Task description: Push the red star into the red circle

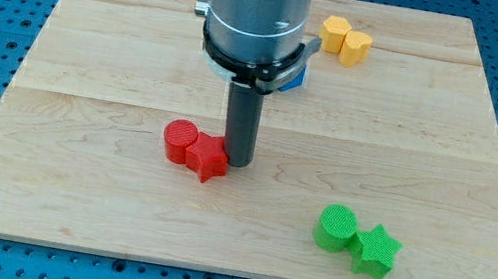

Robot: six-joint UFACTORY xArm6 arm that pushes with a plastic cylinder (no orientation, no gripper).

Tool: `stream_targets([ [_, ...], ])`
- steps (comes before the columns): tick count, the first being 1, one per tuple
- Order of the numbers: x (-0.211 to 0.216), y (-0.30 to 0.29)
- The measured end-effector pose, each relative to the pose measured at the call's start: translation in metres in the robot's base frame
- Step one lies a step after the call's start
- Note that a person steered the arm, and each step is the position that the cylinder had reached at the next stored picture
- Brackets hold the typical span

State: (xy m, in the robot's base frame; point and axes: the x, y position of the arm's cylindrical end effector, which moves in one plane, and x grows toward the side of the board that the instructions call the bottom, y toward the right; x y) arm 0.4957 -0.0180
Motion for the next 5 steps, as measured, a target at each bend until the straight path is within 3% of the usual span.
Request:
stream_targets([
  [5,0.000,-0.036],
])
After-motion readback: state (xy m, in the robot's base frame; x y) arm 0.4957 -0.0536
